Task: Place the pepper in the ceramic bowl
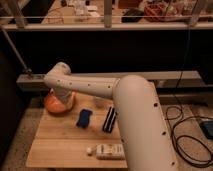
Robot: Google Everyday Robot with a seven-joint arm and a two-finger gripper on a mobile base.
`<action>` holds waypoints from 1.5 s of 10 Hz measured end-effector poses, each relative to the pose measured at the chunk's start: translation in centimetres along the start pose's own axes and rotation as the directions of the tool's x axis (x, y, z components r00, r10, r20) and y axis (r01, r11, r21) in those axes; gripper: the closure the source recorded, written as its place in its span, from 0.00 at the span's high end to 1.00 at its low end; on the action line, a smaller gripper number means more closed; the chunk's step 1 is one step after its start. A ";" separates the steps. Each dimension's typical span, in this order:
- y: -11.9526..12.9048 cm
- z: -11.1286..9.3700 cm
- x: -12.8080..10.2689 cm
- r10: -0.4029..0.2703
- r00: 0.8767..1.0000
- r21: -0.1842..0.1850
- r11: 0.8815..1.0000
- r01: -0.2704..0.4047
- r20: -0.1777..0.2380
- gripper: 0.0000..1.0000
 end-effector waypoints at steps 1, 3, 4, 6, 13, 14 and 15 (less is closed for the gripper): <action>-0.1 0.0 0.1 0.002 1.000 0.001 1.000 -0.002 -0.002 0.15; -0.2 0.0 0.1 0.002 1.000 0.000 1.000 -0.002 -0.004 0.15; -0.2 0.0 0.1 0.004 1.000 -0.001 1.000 -0.004 -0.005 0.15; -0.1 0.0 0.0 0.007 1.000 -0.004 1.000 -0.007 -0.005 0.22; -0.1 0.1 0.0 0.014 1.000 -0.009 1.000 -0.014 -0.011 0.26; -0.1 0.1 0.0 0.016 1.000 -0.011 1.000 -0.016 -0.012 0.26; -0.2 0.1 0.0 0.017 1.000 -0.010 1.000 -0.017 -0.013 0.26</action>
